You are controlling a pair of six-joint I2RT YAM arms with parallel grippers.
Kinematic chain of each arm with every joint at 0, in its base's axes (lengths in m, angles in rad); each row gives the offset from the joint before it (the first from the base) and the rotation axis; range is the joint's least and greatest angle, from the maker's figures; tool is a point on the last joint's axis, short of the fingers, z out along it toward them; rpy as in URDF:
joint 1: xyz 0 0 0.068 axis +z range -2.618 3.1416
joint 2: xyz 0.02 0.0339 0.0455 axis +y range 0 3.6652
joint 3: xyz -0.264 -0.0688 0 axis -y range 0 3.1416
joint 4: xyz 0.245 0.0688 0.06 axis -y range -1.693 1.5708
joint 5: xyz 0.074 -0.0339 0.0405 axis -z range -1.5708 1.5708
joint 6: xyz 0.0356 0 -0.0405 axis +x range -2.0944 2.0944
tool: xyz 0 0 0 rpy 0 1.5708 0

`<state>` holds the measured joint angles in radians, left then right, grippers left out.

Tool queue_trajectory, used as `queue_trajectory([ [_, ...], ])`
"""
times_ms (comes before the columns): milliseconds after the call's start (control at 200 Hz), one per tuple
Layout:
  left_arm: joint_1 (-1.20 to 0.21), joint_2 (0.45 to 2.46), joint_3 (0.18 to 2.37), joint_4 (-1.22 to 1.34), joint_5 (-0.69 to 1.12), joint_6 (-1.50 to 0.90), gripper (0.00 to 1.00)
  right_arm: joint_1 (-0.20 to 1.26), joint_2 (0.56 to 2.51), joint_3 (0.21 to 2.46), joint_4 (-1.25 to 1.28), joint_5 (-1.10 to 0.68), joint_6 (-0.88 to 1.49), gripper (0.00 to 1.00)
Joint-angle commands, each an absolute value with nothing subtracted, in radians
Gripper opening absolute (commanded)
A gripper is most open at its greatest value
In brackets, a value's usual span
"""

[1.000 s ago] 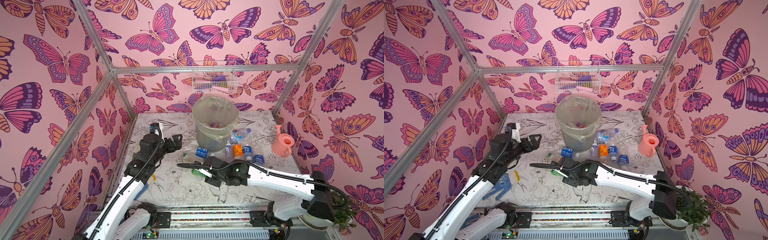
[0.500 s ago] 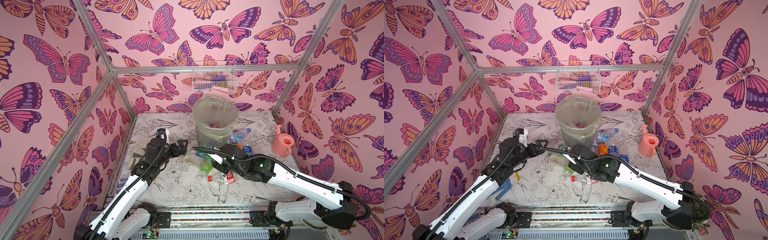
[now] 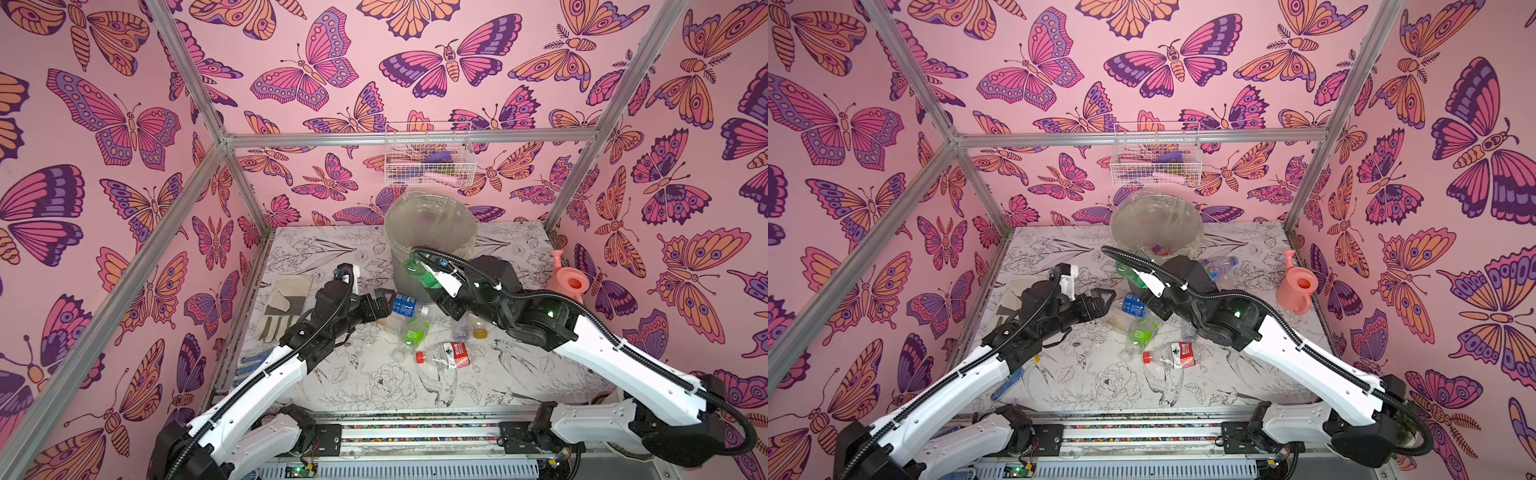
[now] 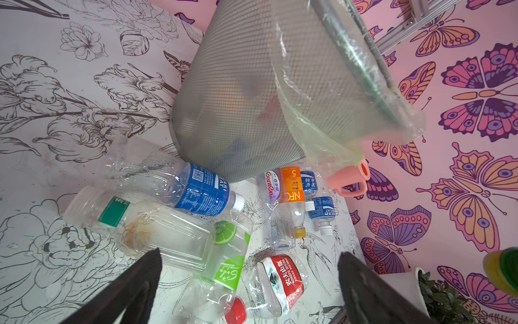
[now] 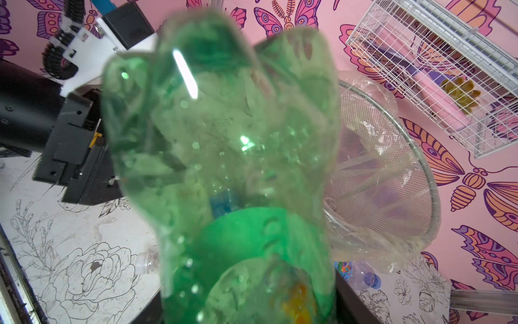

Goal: Throw the plastic bottles in the bin
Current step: Throw the plastic bottle into the trash bin.

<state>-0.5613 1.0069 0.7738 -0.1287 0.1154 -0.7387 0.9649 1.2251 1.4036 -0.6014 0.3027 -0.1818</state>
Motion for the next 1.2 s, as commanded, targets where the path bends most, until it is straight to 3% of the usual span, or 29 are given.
queue_trajectory([
  [0,-0.574,0.974,0.803,-0.142,0.124,-0.778,0.99,0.955,1.161,1.38,-0.594,0.304,-0.161,0.0],
  [476,-0.627,0.938,0.862,-0.241,0.126,-0.769,0.99,0.951,1.051,1.305,-0.603,0.274,-0.08,0.0],
  [1197,-0.63,0.968,0.858,-0.222,0.167,-0.629,1.0,0.951,1.232,1.481,-0.66,0.287,-0.029,0.0],
])
